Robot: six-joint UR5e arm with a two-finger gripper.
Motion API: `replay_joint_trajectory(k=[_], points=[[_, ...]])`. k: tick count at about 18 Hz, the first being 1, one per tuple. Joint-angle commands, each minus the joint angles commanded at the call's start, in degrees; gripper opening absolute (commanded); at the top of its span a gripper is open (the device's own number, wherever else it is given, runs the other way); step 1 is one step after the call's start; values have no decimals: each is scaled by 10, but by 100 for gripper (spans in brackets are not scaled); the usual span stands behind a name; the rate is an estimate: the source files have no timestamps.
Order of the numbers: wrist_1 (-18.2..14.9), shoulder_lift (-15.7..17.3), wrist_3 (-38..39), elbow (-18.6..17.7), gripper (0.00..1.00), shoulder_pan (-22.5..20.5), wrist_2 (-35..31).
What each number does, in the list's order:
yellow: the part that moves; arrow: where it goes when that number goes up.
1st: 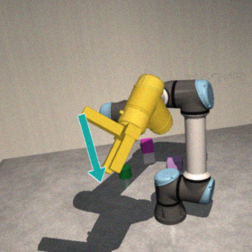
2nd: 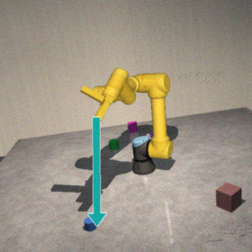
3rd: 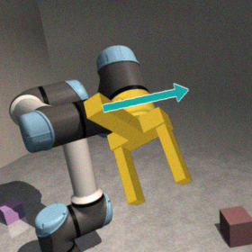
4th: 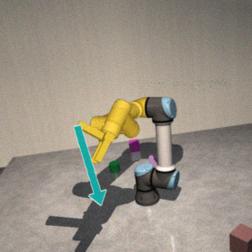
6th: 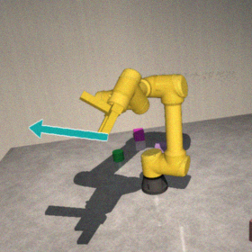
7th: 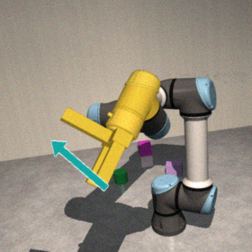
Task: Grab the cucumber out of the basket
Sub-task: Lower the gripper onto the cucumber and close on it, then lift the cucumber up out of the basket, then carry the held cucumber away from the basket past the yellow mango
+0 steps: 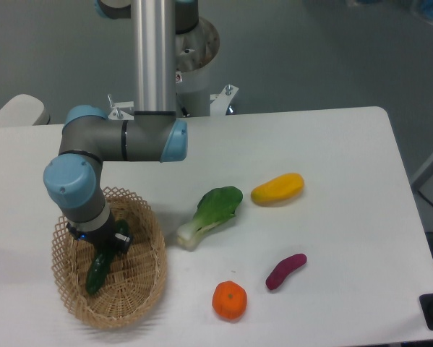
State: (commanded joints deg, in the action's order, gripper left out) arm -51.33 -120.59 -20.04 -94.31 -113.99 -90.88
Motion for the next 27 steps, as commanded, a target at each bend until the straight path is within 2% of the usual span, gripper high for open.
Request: replay_joint_trajectory(k=[6, 11, 14, 17, 20, 24, 27], points=[[0, 6, -1, 11, 22, -3, 1], [-9, 32, -35, 51, 22, -13, 2], [-10, 44, -46, 68, 22, -38, 1], [-18, 60, -93, 72, 22, -78, 11], [-49, 79, -161, 76, 22, -139, 26], [-94, 101, -291, 78, 22, -229, 32], [-102, 106, -380, 82, 22, -296, 32]])
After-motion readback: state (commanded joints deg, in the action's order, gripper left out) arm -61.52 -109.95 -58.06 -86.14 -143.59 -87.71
